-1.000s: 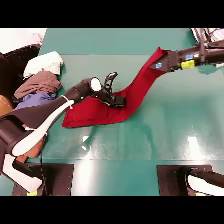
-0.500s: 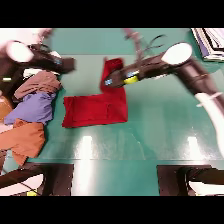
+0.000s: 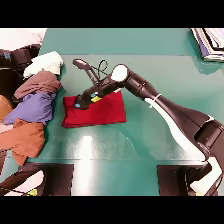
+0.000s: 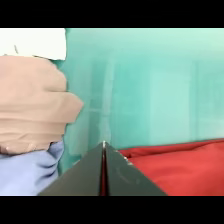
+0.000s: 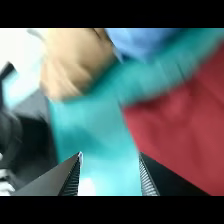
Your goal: Fold the shirts.
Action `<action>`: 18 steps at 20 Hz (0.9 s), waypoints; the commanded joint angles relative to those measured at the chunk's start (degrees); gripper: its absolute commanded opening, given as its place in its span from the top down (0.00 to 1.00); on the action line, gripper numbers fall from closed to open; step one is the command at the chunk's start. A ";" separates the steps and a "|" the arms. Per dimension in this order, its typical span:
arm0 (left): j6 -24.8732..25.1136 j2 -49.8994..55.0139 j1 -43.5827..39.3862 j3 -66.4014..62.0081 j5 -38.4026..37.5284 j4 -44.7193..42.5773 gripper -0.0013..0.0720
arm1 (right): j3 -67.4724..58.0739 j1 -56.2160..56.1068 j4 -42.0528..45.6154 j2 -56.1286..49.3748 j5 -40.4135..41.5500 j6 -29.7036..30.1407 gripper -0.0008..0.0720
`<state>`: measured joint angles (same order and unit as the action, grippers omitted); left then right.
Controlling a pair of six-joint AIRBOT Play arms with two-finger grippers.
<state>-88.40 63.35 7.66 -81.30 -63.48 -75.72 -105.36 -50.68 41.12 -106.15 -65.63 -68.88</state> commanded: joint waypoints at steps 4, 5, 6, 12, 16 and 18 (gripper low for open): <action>0.96 -0.44 0.83 0.02 -2.16 -0.13 0.94 | 21.86 15.21 7.61 10.73 -2.45 -6.82 0.43; 0.96 -0.44 0.61 0.02 -2.19 -0.07 0.94 | 26.77 18.25 7.50 13.05 -1.03 -7.76 0.43; 0.98 -0.44 0.55 0.07 -2.27 0.55 0.95 | 31.76 21.38 7.06 15.21 0.52 -8.61 0.43; 1.99 -0.37 0.55 0.07 -1.66 5.77 0.95 | 43.71 28.55 -4.17 15.34 8.13 -6.43 0.07; 1.99 -0.37 0.55 0.07 -1.53 6.03 0.95 | 37.22 23.19 -12.24 6.10 6.95 -3.45 0.10; 1.99 -0.37 0.55 0.07 -1.51 6.56 0.95 | 31.93 19.76 -14.27 1.66 6.19 -3.39 0.13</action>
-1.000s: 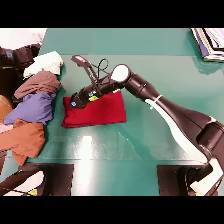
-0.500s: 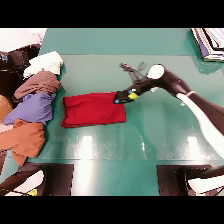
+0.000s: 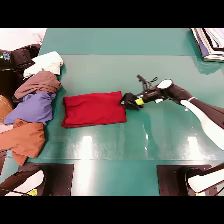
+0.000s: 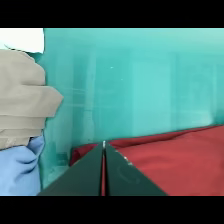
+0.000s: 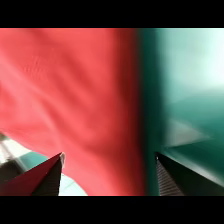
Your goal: Fold the shirts.
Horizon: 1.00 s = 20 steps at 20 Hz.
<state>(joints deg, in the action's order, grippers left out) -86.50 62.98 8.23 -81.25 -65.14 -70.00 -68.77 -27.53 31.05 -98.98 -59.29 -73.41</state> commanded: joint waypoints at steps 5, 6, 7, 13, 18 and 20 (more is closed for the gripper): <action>0.11 0.00 -0.02 0.02 -0.02 1.86 0.95 | -15.37 -8.39 -2.56 -10.58 -0.42 1.97 0.89; 0.11 0.00 -0.02 0.02 -0.09 1.86 0.95 | -16.24 -8.37 -2.05 -10.27 -0.48 1.95 0.97; 0.15 0.00 -0.39 0.02 -0.24 1.86 0.95 | -16.61 -7.96 -1.53 -9.46 -0.31 1.90 0.97; -0.74 0.00 -15.02 0.02 0.20 1.40 0.95 | -5.73 6.36 6.64 7.06 2.95 -0.13 0.97; -4.81 0.00 -24.26 0.02 4.44 1.38 0.95 | 6.14 34.34 15.43 25.09 2.12 -0.11 0.97; -5.31 0.00 -25.77 0.02 6.03 1.38 0.95 | 9.35 48.02 17.62 30.42 2.10 -0.11 0.97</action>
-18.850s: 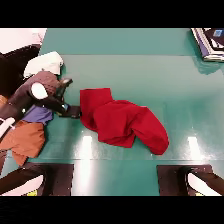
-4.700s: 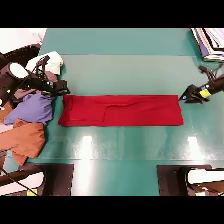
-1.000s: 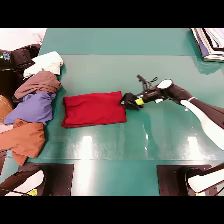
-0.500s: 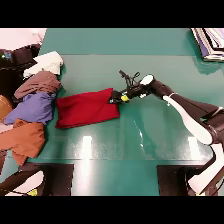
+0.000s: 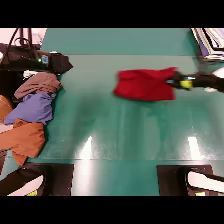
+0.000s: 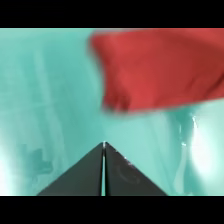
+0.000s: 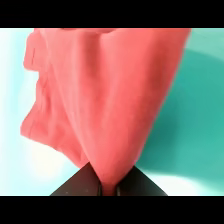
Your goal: Fold the shirts.
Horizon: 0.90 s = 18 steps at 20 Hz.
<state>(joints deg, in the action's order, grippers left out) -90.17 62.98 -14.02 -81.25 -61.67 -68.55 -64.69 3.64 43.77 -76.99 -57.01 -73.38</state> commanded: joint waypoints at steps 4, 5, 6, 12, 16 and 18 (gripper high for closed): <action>-2.99 0.02 -4.04 0.02 3.32 -0.07 0.95 | 10.47 41.77 6.01 14.47 0.33 -0.09 0.97; -2.99 0.02 -4.04 0.02 3.80 -0.07 0.95 | 11.23 45.92 5.97 14.45 0.20 -0.09 0.97; -2.99 0.02 -4.04 0.02 4.00 -0.07 0.95 | 12.00 49.35 5.95 14.05 -0.04 -0.09 0.97; -2.84 0.02 -4.04 0.02 3.61 -0.09 0.95 | 14.40 53.33 6.45 11.19 -2.25 -0.09 0.97; -2.80 0.02 -4.04 0.02 3.61 -0.33 0.95 | 8.02 53.64 17.75 9.55 -9.20 -0.13 0.29; -2.32 0.00 -4.04 0.02 3.58 -0.42 0.95 | 2.71 54.73 24.61 9.68 -13.09 -0.17 0.26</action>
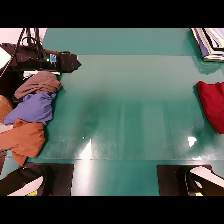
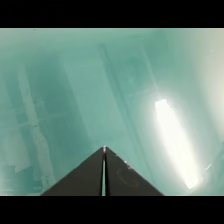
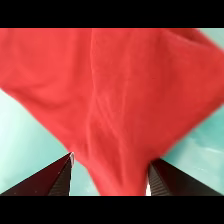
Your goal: Fold the shirts.
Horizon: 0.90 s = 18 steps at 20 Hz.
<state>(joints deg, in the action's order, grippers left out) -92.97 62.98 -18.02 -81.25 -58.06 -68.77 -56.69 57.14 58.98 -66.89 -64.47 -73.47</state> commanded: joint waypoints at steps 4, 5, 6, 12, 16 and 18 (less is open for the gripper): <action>0.46 0.02 -0.04 0.02 0.15 -0.24 0.95 | -13.07 -0.68 5.44 0.57 -8.02 -1.31 0.26; 0.46 0.02 -0.04 0.02 0.15 -0.24 0.94 | -13.46 -3.04 2.82 1.55 -7.32 -1.29 0.26; 0.44 0.02 -0.04 0.02 0.17 -0.22 0.94 | -13.44 -6.49 0.20 2.78 -7.37 -1.29 0.26; 0.37 0.00 -0.04 0.00 -0.44 -0.13 0.94 | -13.44 -36.61 -2.14 8.24 -7.06 -1.29 0.29; 0.37 0.00 -0.04 0.00 -0.17 -0.07 0.94 | -13.46 -53.33 -1.81 8.74 -5.55 -1.22 0.80; 0.37 0.00 -0.04 0.00 0.61 0.00 0.94 | -13.44 -58.38 -1.77 8.74 -5.40 -1.01 0.97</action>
<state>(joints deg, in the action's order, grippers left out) -92.55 62.98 -18.02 -81.25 -58.24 -68.90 -70.06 8.01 57.25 -58.54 -70.67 -74.72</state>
